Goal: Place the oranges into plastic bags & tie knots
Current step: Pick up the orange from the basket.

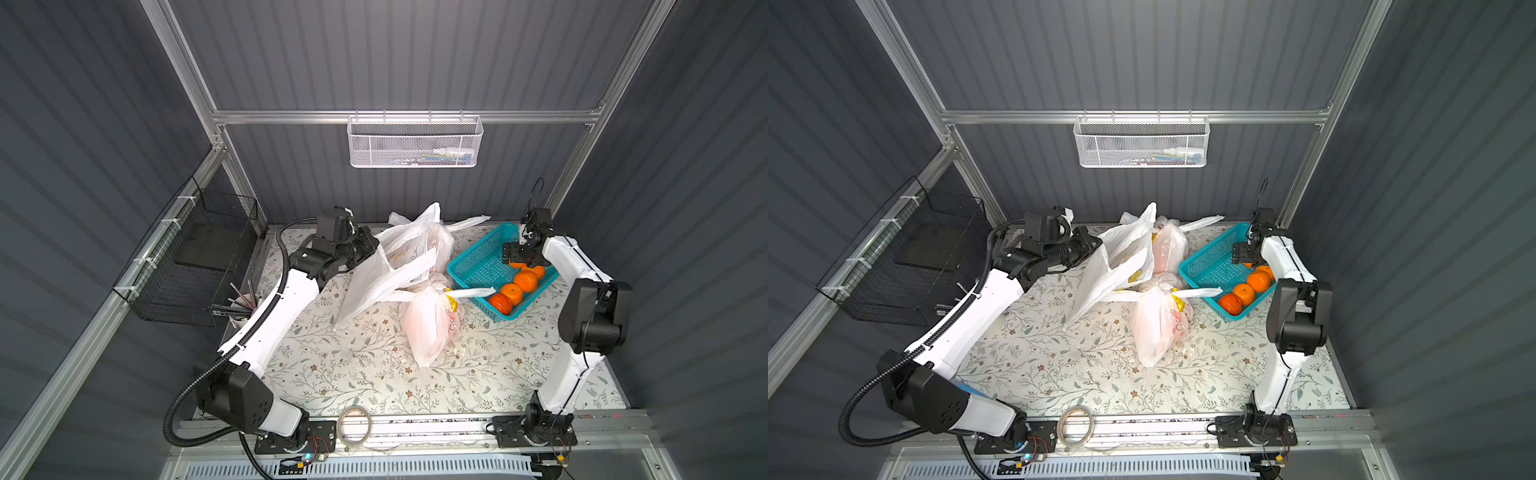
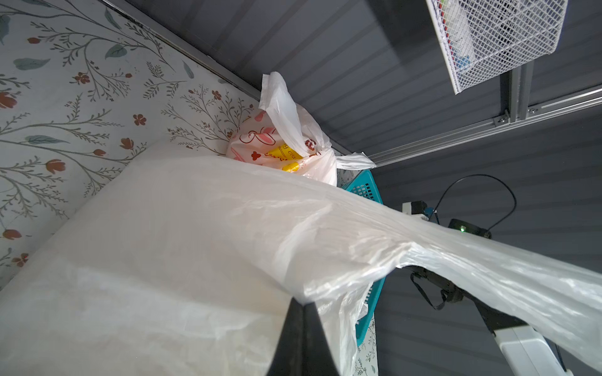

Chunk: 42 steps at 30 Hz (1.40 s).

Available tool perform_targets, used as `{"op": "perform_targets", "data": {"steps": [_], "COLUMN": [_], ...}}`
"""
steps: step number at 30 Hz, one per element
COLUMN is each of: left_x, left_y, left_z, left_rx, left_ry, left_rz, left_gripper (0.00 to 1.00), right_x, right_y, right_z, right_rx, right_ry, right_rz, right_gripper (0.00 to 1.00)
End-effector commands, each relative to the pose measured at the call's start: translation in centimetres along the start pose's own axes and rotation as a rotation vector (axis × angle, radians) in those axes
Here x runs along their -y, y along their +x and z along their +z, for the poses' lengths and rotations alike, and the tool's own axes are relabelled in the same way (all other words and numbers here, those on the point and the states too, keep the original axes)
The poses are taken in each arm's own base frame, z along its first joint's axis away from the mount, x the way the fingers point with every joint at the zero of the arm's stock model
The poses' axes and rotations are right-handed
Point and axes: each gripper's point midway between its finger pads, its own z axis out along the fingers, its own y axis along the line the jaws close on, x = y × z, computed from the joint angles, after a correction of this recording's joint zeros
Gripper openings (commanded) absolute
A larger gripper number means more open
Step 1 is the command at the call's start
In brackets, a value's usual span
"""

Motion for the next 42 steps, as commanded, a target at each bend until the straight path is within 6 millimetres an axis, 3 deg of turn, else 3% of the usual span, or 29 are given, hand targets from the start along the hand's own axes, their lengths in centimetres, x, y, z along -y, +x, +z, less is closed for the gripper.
{"op": "perform_targets", "data": {"steps": [1,5,16,20,27,30,33,35,38,42], "left_x": [0.6,0.7,1.0,0.8,0.6,0.4,0.4,0.4,0.1,-0.1], "left_y": [0.0,0.1,0.1,0.3,0.6,0.6,0.7,0.7,0.7,0.7], "left_z": [0.2,0.4,0.3,0.6,0.7,0.7,0.7,0.7,0.8,1.1], "left_rx": [-0.006,-0.011,-0.012,-0.019,-0.027,-0.025,-0.028,-0.031,-0.028,-0.03], "left_ry": [0.019,0.025,0.04,0.041,0.043,0.037,0.034,0.033,0.022,0.019], "left_rz": [-0.004,-0.002,0.001,-0.005,-0.013,-0.013,-0.012,-0.006,-0.002,0.001], "left_gripper": [0.0,0.0,0.0,0.0,0.0,0.0,0.0,0.0,0.0,0.0], "right_x": [0.6,1.0,1.0,0.9,0.6,0.2,-0.2,-0.8,-2.3,-6.4], "right_y": [-0.2,-1.0,0.0,-0.1,-1.3,-1.6,-1.9,-2.2,-1.1,1.5], "right_z": [1.7,4.0,8.3,9.0,8.0,6.4,3.4,0.3,-4.7,-11.6], "right_rx": [-0.042,-0.068,-0.136,-0.129,-0.08,-0.038,0.033,0.095,0.171,0.288], "right_ry": [0.024,0.047,0.032,0.024,-0.017,-0.047,-0.086,-0.134,-0.238,-0.491], "right_rz": [-0.023,-0.016,0.035,0.037,0.071,0.082,0.101,0.119,0.169,0.232], "right_gripper": [0.99,0.99,0.98,0.9,0.73,0.72,0.71,0.7,0.69,0.68]}}
